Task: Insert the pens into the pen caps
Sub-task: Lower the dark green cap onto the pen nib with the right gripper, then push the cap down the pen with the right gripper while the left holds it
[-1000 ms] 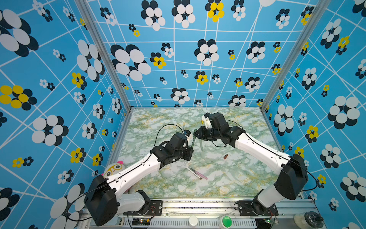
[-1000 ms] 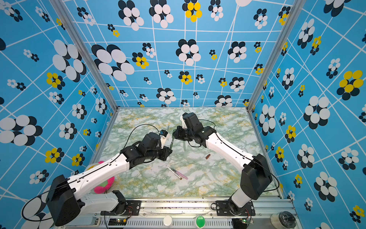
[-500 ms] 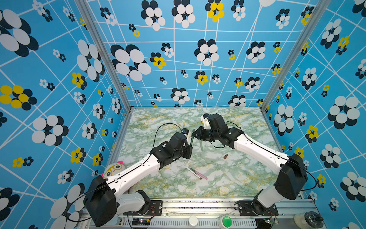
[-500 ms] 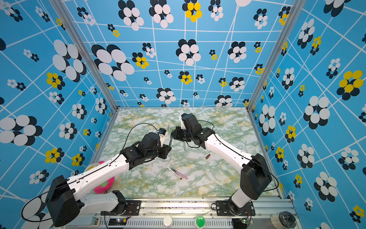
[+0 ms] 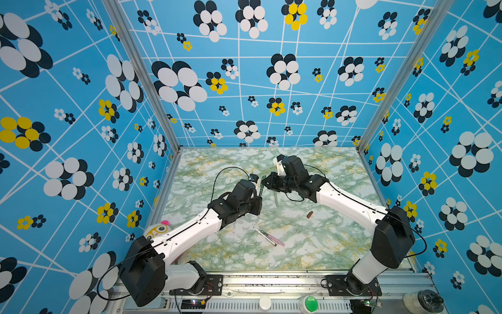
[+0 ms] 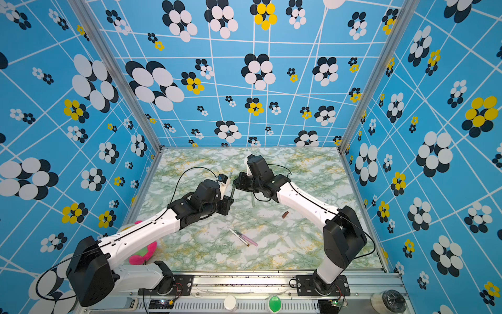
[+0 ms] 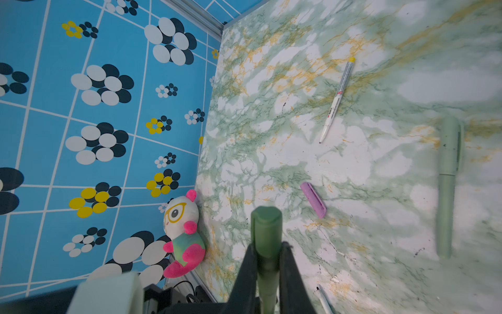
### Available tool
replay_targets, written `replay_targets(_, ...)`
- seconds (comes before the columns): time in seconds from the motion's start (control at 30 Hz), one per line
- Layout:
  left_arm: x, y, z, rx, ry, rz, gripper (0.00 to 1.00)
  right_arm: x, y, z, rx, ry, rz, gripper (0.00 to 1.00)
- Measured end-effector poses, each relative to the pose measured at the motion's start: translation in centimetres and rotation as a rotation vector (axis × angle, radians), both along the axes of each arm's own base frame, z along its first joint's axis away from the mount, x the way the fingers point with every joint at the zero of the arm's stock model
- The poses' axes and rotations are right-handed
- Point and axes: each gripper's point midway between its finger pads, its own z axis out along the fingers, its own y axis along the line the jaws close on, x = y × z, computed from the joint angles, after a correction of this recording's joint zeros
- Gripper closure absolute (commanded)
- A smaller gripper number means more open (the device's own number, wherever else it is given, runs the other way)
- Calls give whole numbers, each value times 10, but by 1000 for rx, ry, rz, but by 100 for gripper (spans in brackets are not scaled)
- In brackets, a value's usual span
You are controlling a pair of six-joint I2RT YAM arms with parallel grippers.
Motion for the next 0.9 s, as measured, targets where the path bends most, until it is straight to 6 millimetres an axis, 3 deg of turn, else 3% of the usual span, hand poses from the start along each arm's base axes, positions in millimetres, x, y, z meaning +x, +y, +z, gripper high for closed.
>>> replay_targets(0.53, 30, 5, -19, 28, 48, 20, 100, 24, 12, -19, -9, -60, -87, 93)
replay_targets(0.9, 40, 7, -11, 3, 54, 4, 100, 32, 14, -14, 39, -96, -131, 92)
